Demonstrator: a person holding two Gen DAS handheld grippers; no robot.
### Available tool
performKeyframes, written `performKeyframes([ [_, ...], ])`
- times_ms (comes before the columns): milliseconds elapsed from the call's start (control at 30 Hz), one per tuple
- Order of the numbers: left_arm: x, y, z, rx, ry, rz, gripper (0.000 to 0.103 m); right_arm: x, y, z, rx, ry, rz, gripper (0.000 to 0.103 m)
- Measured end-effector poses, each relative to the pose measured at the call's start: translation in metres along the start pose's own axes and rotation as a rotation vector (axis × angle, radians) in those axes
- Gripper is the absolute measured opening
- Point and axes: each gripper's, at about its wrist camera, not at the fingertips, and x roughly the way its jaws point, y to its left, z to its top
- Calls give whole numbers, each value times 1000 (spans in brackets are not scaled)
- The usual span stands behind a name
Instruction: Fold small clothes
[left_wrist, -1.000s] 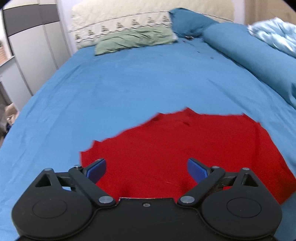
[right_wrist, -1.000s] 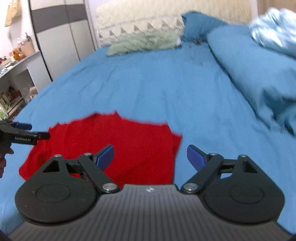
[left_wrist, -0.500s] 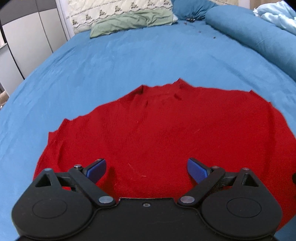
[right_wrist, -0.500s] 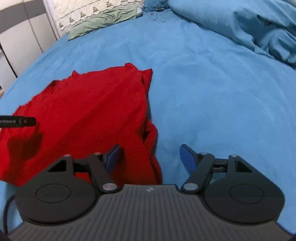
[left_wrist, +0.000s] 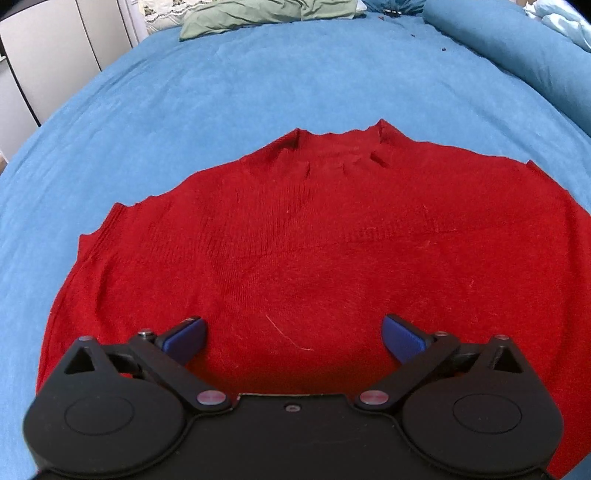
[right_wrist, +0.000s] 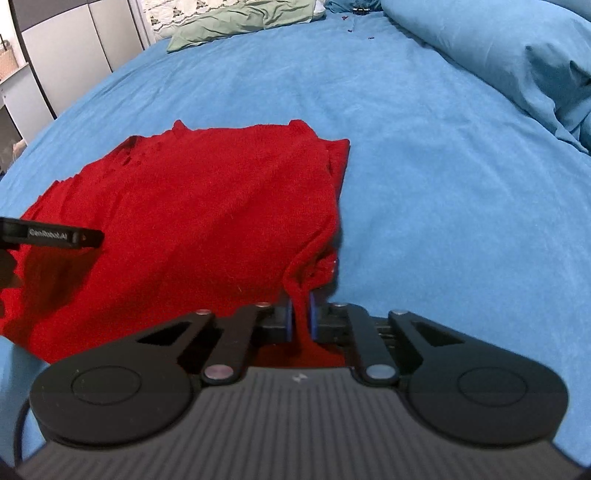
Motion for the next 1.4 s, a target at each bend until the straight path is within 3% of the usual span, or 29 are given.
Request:
performKeyframes([
  [167,0,4,11,-18,38,-12,103,-22,3,19,103,-16,44,22],
  [333,-24,34,16,-56,8,0,103,-56,29,58,153,-88,175,21],
  [433,-44,70,17,-88,-7,10,103,-69,66,84,120,-133,272,21],
  [567,-68,128,6,-132,-27,58,103,-70,148,108,-12,-150,427,21],
  [667,-78,169,-17,-158,-31,111,103,-52,216,104,-146,-109,537,21],
  [733,-78,188,-37,-172,-19,150,103,-28,261,90,-226,-31,595,21],
  [867,-74,217,-84,-231,26,159,103,30,333,38,-415,154,536,22],
  [933,-73,222,-100,-249,39,151,103,44,344,18,-440,187,506,23],
  [1000,-78,225,-111,-260,37,141,103,46,343,13,-409,171,506,30],
  [1033,-81,225,-115,-267,30,133,103,46,341,15,-383,168,515,38],
  [1067,-82,222,-113,-272,23,125,103,44,339,18,-363,168,535,55],
  [1133,-91,223,-114,-275,2,107,103,37,332,25,-332,132,559,71],
  [1267,-117,215,-108,-238,-52,60,103,3,301,47,-297,23,547,83],
  [1400,-135,198,-107,-200,-56,26,102,-39,251,49,-306,-68,418,97],
])
